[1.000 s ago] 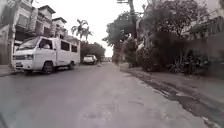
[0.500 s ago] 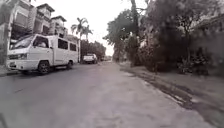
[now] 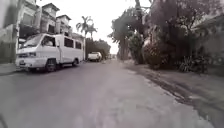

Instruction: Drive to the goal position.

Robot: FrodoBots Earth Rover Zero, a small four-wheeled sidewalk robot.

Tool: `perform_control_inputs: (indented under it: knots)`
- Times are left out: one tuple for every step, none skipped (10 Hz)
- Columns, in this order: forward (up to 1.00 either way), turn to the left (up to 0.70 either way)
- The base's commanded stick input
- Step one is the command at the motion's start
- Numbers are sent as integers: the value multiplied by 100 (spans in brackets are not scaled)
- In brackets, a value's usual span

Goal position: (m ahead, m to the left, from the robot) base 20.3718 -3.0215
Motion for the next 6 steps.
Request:
perform_control_inputs:
  knots:
    - [-100, 0]
    - [-100, 0]
    - [-100, 0]
    - [-100, 0]
    - [-100, 0]
    - [-100, 0]
